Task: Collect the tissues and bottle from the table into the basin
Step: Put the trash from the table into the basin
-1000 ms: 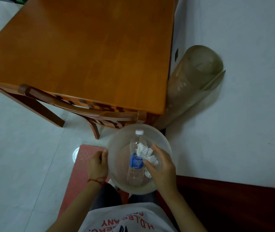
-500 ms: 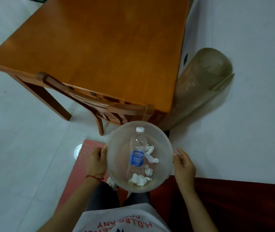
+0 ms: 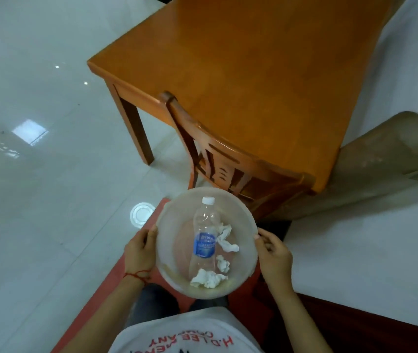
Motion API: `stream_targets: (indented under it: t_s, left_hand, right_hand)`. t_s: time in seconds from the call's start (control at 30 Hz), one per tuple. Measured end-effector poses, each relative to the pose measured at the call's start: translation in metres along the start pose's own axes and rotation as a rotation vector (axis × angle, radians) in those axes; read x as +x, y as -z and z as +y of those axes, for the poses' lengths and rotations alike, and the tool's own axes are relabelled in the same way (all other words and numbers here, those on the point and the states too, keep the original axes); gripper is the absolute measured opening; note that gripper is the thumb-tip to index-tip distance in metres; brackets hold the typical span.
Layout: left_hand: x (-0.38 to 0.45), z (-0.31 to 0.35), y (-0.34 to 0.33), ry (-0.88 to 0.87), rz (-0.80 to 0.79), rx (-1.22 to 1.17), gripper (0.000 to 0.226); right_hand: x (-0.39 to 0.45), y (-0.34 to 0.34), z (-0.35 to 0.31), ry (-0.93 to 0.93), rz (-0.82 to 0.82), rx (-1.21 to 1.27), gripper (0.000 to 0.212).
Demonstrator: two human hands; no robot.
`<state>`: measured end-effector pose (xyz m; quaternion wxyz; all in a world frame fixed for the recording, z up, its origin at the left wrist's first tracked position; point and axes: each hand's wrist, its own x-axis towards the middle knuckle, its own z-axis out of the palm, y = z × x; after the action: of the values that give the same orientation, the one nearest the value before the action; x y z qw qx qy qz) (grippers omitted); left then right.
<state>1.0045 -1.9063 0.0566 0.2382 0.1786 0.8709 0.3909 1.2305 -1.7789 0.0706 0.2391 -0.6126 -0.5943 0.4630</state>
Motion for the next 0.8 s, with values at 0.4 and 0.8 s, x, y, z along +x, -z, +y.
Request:
stream_targets:
  t_s: [0.4, 0.8]
  left_hand:
    - [0.072, -0.101, 0.160, 0.273, 0.218, -0.179, 0.034]
    - [0.109, -0.162, 0.272, 0.477, 0.494, -0.323, 0.040]
  right_hand:
    - [-0.030, -0.196, -0.083, 0.062, -0.211, -0.031, 0.023]
    - [-0.043, -0.351, -0.176, 0.275, -0.535, -0.163, 0.022]
